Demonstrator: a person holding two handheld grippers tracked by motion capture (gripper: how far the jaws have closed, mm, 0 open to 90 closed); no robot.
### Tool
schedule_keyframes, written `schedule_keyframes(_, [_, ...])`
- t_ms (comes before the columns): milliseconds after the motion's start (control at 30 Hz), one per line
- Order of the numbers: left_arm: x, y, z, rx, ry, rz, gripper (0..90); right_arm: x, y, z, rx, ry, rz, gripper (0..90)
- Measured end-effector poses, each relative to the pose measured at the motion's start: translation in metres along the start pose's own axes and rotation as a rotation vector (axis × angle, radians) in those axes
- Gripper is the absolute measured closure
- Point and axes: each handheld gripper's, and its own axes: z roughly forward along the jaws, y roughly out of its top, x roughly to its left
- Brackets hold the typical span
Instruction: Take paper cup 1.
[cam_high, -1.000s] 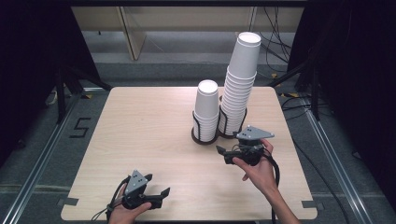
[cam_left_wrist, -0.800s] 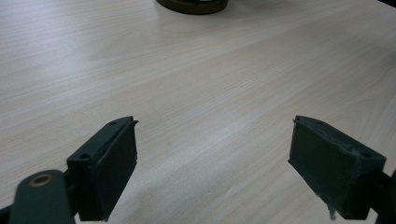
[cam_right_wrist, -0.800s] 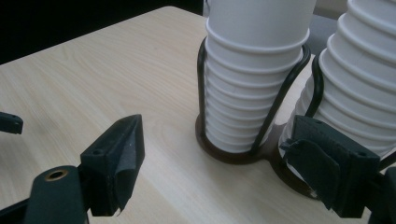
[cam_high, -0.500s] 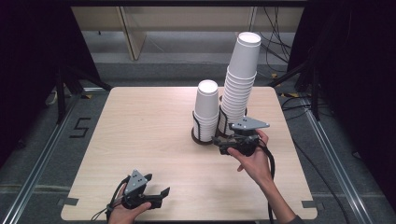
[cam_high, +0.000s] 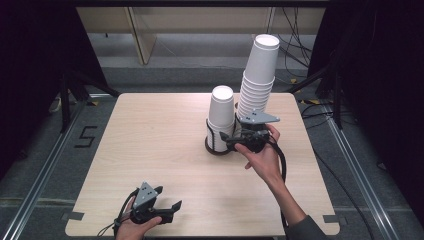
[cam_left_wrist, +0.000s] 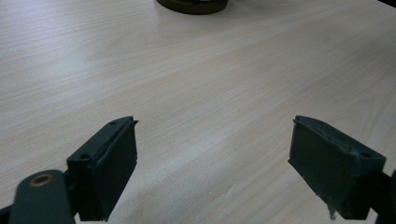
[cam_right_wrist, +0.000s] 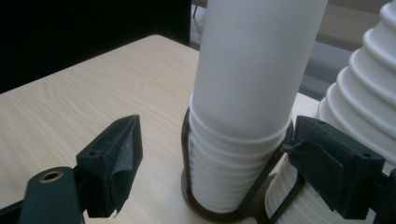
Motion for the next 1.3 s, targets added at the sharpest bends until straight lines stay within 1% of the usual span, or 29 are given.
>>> schedule_keyframes(67, [0.000,0.000,0.000,0.000,-0.001,0.000,14.8,0.001,0.005,0.004,-0.004,-0.004,0.015,18.0])
schedule_keyframes(133, [0.000,0.000,0.000,0.003,0.000,0.001,14.7,0.000,0.010,0.007,-0.009,-0.017,0.008,18.0])
schedule_keyframes(167, [0.000,0.000,0.000,0.003,0.003,0.002,14.7,0.001,0.012,0.009,-0.008,-0.019,0.023,18.5])
schedule_keyframes(200, [-0.001,0.000,0.000,0.000,0.005,-0.002,14.7,-0.001,0.015,0.011,-0.016,-0.021,0.012,19.3])
schedule_keyframes(233, [-0.001,0.000,0.000,0.000,0.004,-0.003,14.7,-0.002,0.017,0.012,-0.009,-0.030,0.010,19.3])
schedule_keyframes(267, [-0.001,0.000,0.000,0.000,0.004,-0.003,14.7,-0.002,0.017,0.012,-0.009,-0.030,0.010,19.3])
schedule_keyframes(400, [-0.001,0.000,-0.001,0.011,0.010,0.003,14.7,-0.004,0.028,0.022,-0.022,-0.065,0.021,19.3])
schedule_keyframes(433, [-0.001,0.000,-0.001,0.011,0.010,0.003,14.7,-0.005,0.030,0.024,-0.029,-0.077,0.006,19.3])
schedule_keyframes(467, [-0.001,0.000,-0.001,0.005,0.006,0.002,14.7,-0.005,0.030,0.024,-0.029,-0.077,0.006,19.3])
schedule_keyframes(500, [-0.001,0.000,-0.001,0.007,0.005,0.003,14.7,-0.003,0.033,0.028,-0.024,-0.100,0.001,19.7])
schedule_keyframes(533, [-0.001,0.000,-0.001,0.007,0.004,0.004,14.7,-0.003,0.034,0.030,-0.019,-0.107,-0.011,19.2])
schedule_keyframes(567, [-0.001,0.000,-0.001,0.001,0.001,0.004,14.7,-0.003,0.035,0.032,-0.014,-0.112,-0.004,19.0])
schedule_keyframes(600, [-0.001,0.000,-0.001,0.001,0.001,0.005,14.7,-0.002,0.035,0.034,-0.019,-0.125,0.018,19.3])
schedule_keyframes(633, [-0.001,0.000,-0.001,0.001,0.001,0.006,14.7,-0.004,0.036,0.035,-0.011,-0.122,0.009,19.5])
schedule_keyframes(733, [-0.001,0.000,-0.001,0.000,0.001,0.005,14.7,-0.004,0.037,0.039,-0.007,-0.139,0.028,19.4])
schedule_keyframes(767, [-0.001,0.000,0.000,0.000,0.001,0.002,14.7,-0.006,0.039,0.043,-0.005,-0.143,0.017,19.1])
schedule_keyframes(800, [-0.001,0.000,0.000,0.000,0.001,0.002,14.7,-0.005,0.040,0.045,-0.005,-0.137,0.043,19.1])
schedule_keyframes(867, [-0.002,0.000,-0.001,0.002,0.002,0.001,14.7,-0.005,0.043,0.046,-0.002,-0.155,0.045,19.0])
schedule_keyframes(900, [-0.002,0.000,-0.001,0.004,0.002,0.002,14.7,-0.004,0.044,0.047,0.001,-0.159,0.067,18.8])
schedule_keyframes(933, [-0.002,0.000,-0.001,0.006,0.003,0.001,14.7,-0.004,0.046,0.049,-0.004,-0.163,0.049,18.5])
schedule_keyframes(967, [-0.002,0.000,-0.001,0.008,0.003,0.003,14.7,-0.003,0.047,0.051,-0.009,-0.167,0.060,18.2])
schedule_keyframes(1033, [-0.002,0.000,-0.001,0.008,0.003,0.004,14.7,-0.003,0.049,0.054,-0.009,-0.181,0.049,16.7])
schedule_keyframes(1067, [-0.002,0.000,-0.001,0.008,0.003,0.004,14.7,-0.001,0.050,0.055,-0.002,-0.177,0.069,16.4])
schedule_keyframes(1100, [-0.002,0.000,-0.001,0.010,0.005,0.004,14.7,-0.001,0.051,0.056,0.007,-0.193,0.055,16.3])
schedule_keyframes(1133, [-0.002,0.000,-0.001,0.009,0.006,0.002,14.7,0.001,0.052,0.057,0.012,-0.198,0.068,16.2])
schedule_keyframes(1167, [-0.002,0.000,-0.001,0.010,0.006,0.003,14.7,0.000,0.052,0.058,0.011,-0.205,0.059,16.0])
schedule_keyframes(1200, [-0.002,0.000,-0.001,0.009,0.006,0.002,14.7,0.001,0.053,0.060,0.012,-0.206,0.070,15.5])
schedule_keyframes(1267, [-0.002,0.000,-0.001,0.010,0.003,0.005,14.7,0.000,0.054,0.063,0.004,-0.215,0.065,15.8])
schedule_keyframes(1300, [-0.002,0.000,-0.001,0.010,0.001,0.006,14.7,0.000,0.054,0.064,0.012,-0.212,0.062,16.4])
